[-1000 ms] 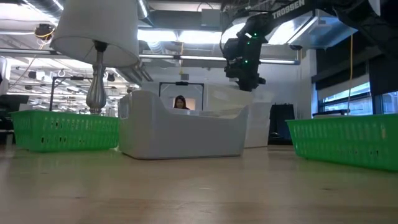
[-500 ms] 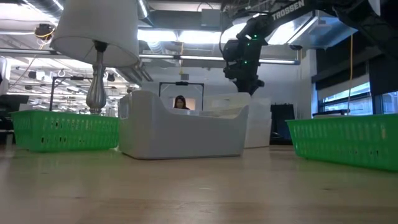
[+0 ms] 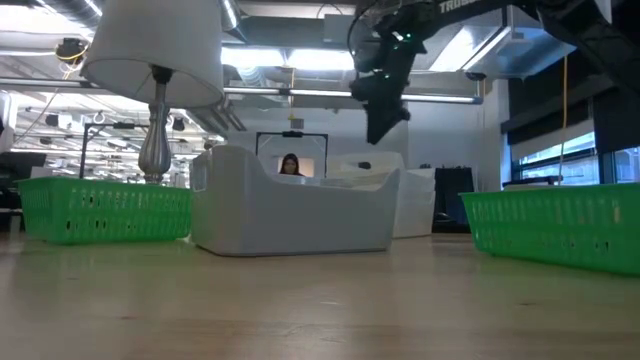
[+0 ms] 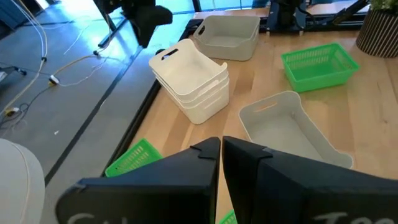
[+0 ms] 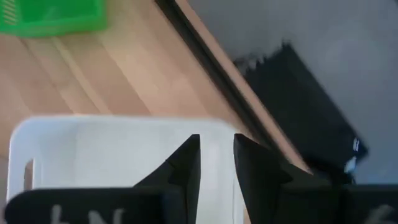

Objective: Stack baskets by color
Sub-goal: Stack the bottom white bin on the white bins, then stack the bottom gray bin on the middle gray bin

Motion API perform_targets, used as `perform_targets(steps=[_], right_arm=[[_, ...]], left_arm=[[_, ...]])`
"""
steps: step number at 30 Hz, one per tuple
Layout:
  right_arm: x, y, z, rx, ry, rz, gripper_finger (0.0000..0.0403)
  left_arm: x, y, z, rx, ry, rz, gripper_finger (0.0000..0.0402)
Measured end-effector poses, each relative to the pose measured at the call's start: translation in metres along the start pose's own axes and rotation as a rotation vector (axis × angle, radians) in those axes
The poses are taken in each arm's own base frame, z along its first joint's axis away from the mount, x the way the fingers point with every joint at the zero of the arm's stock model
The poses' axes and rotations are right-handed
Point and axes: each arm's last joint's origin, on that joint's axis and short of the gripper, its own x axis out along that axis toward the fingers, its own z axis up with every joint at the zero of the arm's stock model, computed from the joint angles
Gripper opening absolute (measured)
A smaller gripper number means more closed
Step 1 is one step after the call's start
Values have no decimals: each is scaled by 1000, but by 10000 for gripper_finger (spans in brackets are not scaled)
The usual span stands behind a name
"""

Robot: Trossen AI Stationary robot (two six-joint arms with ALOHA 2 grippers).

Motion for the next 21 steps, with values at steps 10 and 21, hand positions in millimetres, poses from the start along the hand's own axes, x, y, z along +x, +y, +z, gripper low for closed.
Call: perform_targets(steps=[10,21], right_arm=[[53,3,-11,-36,-27,65,97],[14,39,5,-153,-154,200,97]], left_arm=[[0,0,0,-35,4,-5,12],[0,1,-2,-250,18,10,11]])
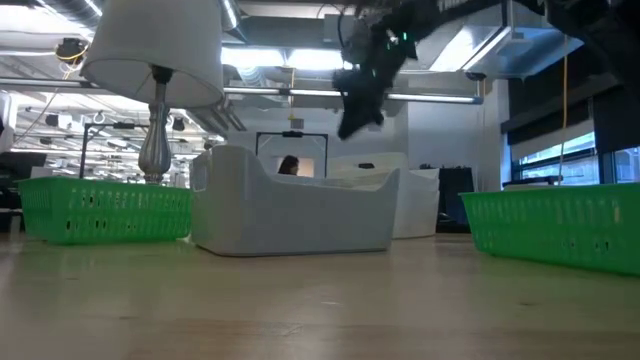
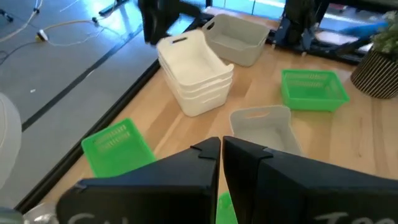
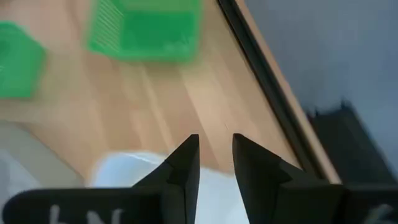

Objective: Stack baskets by color
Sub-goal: Stack the bottom gray bin on the middle gray bin

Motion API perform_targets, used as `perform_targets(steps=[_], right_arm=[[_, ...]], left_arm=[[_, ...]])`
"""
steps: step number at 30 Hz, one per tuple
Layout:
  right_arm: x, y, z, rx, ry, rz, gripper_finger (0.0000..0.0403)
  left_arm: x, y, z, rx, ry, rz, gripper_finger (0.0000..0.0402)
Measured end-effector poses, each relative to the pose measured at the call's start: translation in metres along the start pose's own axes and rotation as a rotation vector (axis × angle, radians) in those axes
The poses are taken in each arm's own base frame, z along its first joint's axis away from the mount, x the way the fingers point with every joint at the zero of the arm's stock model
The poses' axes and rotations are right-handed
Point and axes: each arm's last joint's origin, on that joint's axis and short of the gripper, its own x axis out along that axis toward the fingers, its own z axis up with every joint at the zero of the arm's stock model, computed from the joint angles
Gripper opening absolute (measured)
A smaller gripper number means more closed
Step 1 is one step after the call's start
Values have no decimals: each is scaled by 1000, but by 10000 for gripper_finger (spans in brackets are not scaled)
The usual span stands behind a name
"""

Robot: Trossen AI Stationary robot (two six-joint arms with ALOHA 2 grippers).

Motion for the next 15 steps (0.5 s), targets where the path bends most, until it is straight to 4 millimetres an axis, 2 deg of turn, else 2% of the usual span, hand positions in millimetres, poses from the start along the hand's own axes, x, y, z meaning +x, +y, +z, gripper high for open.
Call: perform_targets(steps=[4,8,11,15], right_arm=[[-27,21,23,-106,-91,0,97],[-60,50,42,-185,-191,19,97],[-80,70,50,-236,-245,37,97],[-94,94,48,-329,-294,60,97]], left_arm=[[0,1,-2,-4,11,20,11],[0,1,-5,6,49,-4,11],[0,0,-8,-38,101,-57,11],[0,-1,-12,-70,186,-125,20]])
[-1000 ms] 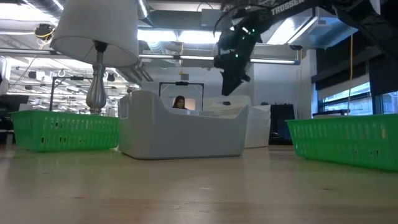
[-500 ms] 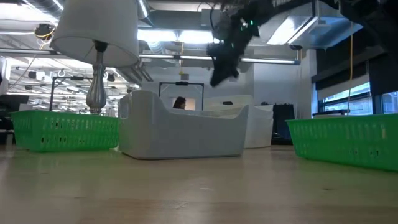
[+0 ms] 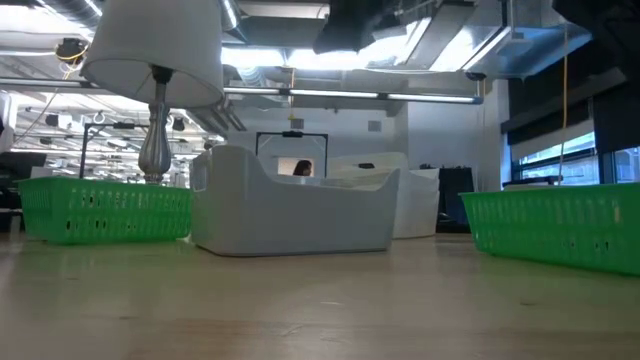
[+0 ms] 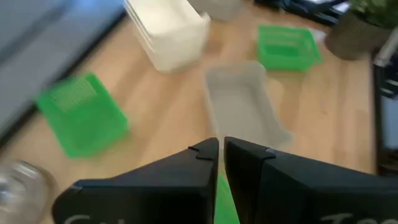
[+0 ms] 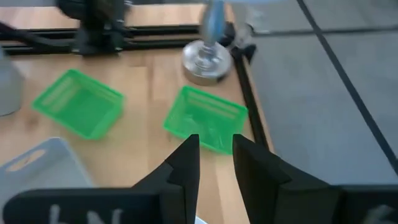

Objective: Stack baskets by color
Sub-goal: Stack the bottom gray bin on the middle gray bin

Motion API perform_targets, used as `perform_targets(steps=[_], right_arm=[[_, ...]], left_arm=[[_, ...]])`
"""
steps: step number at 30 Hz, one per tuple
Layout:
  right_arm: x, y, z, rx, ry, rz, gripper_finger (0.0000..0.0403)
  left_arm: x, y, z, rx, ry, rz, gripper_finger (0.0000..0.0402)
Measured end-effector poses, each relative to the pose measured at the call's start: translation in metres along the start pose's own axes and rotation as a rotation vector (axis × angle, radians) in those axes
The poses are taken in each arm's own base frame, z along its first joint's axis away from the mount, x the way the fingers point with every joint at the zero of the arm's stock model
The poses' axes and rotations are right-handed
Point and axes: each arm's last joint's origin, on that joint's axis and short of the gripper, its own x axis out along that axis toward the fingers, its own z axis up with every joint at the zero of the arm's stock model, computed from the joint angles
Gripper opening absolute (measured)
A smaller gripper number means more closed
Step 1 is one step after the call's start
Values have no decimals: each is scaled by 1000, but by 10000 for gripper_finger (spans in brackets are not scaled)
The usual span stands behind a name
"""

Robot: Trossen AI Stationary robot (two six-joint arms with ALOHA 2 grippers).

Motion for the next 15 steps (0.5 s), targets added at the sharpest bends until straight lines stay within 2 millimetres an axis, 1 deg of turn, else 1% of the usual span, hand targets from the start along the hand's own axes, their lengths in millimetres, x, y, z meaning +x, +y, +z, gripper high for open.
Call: perform_targets(steps=[4,9,11,15], right_arm=[[-4,17,5,-38,-10,36,97],[-8,31,8,-59,-12,70,97],[-11,39,10,-69,-27,126,97],[-22,56,15,-101,-80,273,97]], left_arm=[[0,-1,-5,-79,94,-82,49],[-1,-1,-15,-85,274,-170,90],[1,-1,-21,-59,379,-172,97],[8,-1,-43,-13,569,-196,100]])
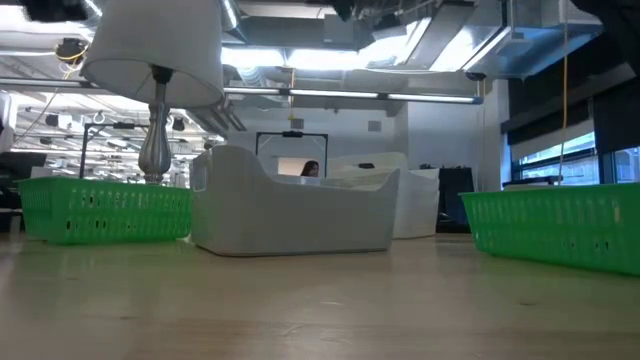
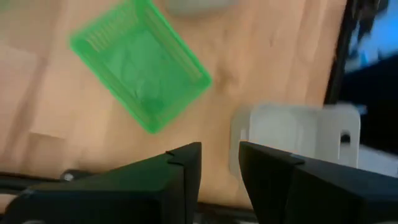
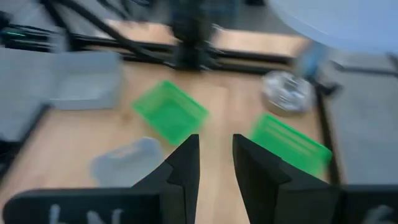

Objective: Stack baskets by color
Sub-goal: Stack the bottom gray bin on the middle gray bin

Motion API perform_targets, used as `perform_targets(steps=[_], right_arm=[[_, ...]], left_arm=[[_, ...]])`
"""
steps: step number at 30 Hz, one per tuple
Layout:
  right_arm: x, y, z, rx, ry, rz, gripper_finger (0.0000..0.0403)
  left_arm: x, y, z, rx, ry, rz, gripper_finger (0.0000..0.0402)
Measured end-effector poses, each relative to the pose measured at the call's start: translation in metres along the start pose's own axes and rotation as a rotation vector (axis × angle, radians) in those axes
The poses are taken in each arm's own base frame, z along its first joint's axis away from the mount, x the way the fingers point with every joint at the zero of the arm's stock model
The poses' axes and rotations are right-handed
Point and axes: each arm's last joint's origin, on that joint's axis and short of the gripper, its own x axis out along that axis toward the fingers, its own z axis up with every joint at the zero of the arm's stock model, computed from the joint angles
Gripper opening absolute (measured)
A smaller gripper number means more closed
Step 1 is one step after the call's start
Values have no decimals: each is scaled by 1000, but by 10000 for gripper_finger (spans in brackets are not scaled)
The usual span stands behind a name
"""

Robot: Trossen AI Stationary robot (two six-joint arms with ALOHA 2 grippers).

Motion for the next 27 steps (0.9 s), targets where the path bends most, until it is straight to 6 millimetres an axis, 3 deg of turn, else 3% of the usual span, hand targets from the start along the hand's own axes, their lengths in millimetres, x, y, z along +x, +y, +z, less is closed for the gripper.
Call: perform_targets(steps=[8,19,27], right_arm=[[-15,23,9,-62,-55,91,97],[-24,26,11,-66,-66,85,97],[-24,26,11,-68,-66,84,97]], left_arm=[[40,-4,-16,65,127,-43,100],[105,-12,-43,119,148,-152,100],[130,-16,-59,58,129,-218,100]])
